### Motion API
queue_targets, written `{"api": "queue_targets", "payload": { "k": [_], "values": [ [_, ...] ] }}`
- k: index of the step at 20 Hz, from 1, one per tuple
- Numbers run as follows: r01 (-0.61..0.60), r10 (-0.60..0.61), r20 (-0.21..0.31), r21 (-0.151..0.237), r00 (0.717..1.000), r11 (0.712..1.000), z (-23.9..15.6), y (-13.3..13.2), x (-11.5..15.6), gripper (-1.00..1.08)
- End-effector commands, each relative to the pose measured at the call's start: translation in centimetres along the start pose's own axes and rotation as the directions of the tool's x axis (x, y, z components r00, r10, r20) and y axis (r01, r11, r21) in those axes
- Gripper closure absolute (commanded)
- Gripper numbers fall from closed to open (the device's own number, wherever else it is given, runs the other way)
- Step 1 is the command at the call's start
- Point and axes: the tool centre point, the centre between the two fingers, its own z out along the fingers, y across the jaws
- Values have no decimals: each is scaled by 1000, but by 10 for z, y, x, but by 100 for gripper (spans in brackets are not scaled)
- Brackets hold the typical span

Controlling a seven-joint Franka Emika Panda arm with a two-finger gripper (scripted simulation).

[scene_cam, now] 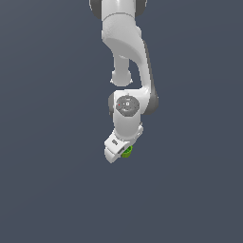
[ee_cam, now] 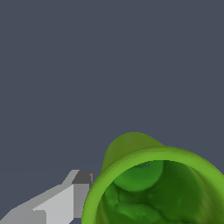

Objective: Pick up the object and move it to a goal position.

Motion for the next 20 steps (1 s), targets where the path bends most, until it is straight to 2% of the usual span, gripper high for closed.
{"api": "queue_targets", "payload": {
  "k": [1,20],
  "values": [
    [1,-1,-2,-2,1000,1000,-18,-6,2,108],
    [2,-2,-2,-2,1000,1000,-222,-80,17,108]
  ]
}}
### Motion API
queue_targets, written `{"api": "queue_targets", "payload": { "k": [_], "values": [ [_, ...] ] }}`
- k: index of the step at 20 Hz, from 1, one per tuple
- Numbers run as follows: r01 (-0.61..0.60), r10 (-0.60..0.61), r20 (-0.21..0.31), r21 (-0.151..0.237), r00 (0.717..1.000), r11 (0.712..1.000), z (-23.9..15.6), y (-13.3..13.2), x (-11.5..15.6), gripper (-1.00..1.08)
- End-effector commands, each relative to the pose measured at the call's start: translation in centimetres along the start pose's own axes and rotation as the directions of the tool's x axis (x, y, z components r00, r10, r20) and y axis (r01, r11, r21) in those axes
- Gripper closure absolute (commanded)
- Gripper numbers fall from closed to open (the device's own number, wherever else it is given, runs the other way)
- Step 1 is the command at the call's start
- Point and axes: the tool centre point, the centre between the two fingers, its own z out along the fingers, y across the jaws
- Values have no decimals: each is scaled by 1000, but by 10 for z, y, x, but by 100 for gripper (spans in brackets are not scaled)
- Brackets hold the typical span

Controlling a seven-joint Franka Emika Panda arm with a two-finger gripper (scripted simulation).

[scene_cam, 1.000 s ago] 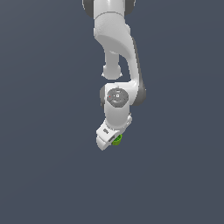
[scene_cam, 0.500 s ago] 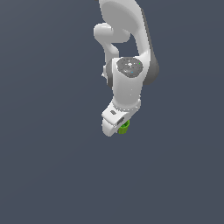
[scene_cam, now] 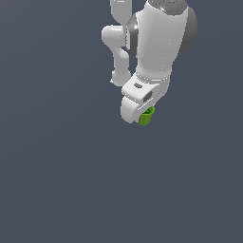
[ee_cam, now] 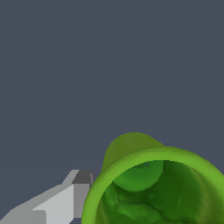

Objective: Pick up the object and move it to a goal position.

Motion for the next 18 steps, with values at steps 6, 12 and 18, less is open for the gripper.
{"api": "queue_targets", "payload": {
  "k": [6,12,18],
  "values": [
    [-1,1,-1,0,1000,1000,-68,-23,6,108],
    [-1,1,-1,1,1000,1000,-98,-32,10,108],
    [-1,1,-1,1,1000,1000,-107,-34,12,108]
  ]
}}
